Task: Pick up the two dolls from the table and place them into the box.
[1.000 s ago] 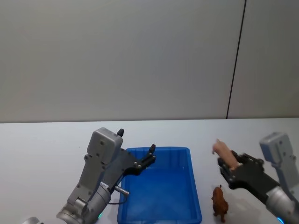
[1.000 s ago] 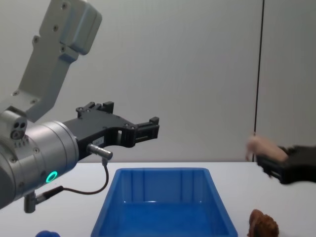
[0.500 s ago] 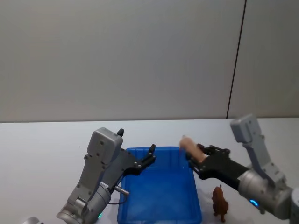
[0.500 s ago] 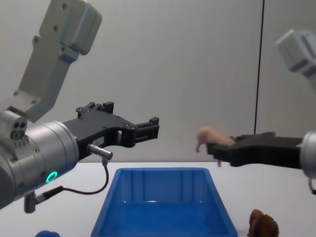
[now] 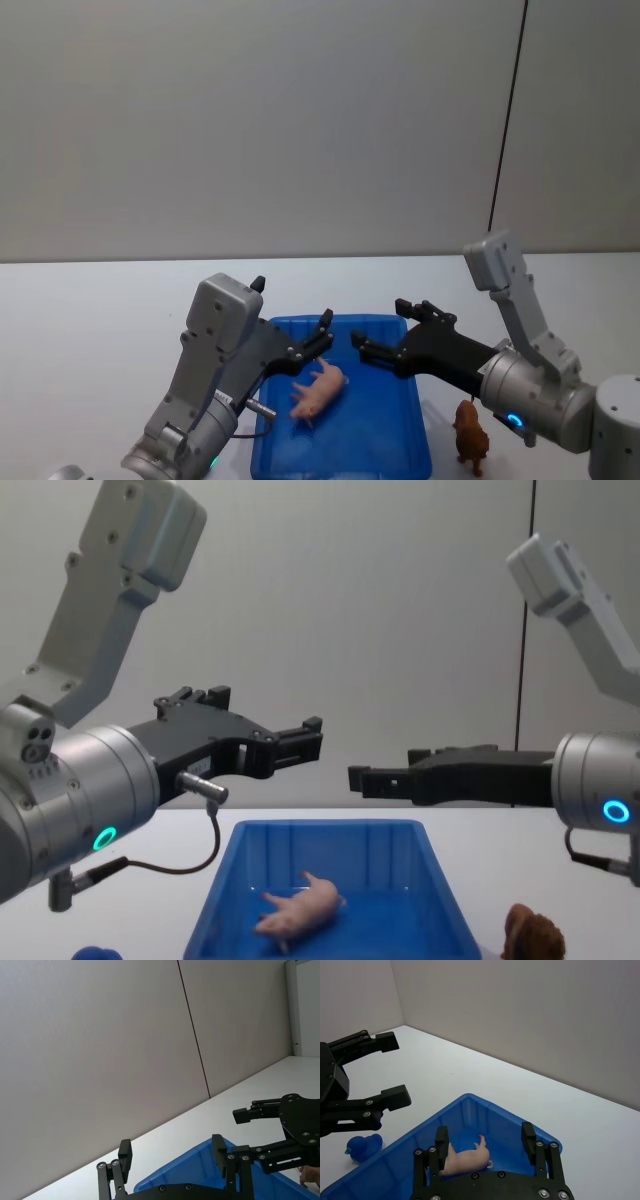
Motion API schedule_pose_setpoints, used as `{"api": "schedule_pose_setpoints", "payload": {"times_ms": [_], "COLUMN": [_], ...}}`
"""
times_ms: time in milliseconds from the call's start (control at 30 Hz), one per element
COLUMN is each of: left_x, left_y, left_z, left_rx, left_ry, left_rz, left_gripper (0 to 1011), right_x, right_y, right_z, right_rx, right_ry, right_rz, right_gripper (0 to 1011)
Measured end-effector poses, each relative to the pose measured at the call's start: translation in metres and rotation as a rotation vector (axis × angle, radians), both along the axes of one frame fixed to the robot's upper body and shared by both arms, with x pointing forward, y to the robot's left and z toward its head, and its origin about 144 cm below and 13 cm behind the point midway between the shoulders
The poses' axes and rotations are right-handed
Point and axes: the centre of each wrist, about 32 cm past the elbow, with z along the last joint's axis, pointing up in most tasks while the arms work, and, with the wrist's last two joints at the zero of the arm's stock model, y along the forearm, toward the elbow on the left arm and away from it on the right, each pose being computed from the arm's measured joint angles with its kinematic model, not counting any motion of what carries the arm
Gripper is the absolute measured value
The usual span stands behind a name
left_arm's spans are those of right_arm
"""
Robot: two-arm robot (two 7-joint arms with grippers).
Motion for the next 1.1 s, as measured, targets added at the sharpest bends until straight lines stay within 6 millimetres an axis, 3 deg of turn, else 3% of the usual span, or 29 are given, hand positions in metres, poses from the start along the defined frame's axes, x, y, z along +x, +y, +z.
{"api": "schedule_pose_setpoints", "payload": {"times_ms": [233, 1100], "left_x": [0.000, 0.000], "left_y": [0.000, 0.000], "left_z": [0.000, 0.000], "left_rx": [0.000, 0.000], "left_ry": [0.000, 0.000], "left_rz": [0.000, 0.000], "left_gripper": [1002, 1001], "right_x": [-0.004, -0.057], "right_y": [-0.006, -0.044], "right_z": [0.001, -0.025], "right_rx": [0.008, -0.046], "right_ry": [-0.024, 0.060], "right_rz": [-0.016, -0.149], "right_gripper": [1001, 1001]}}
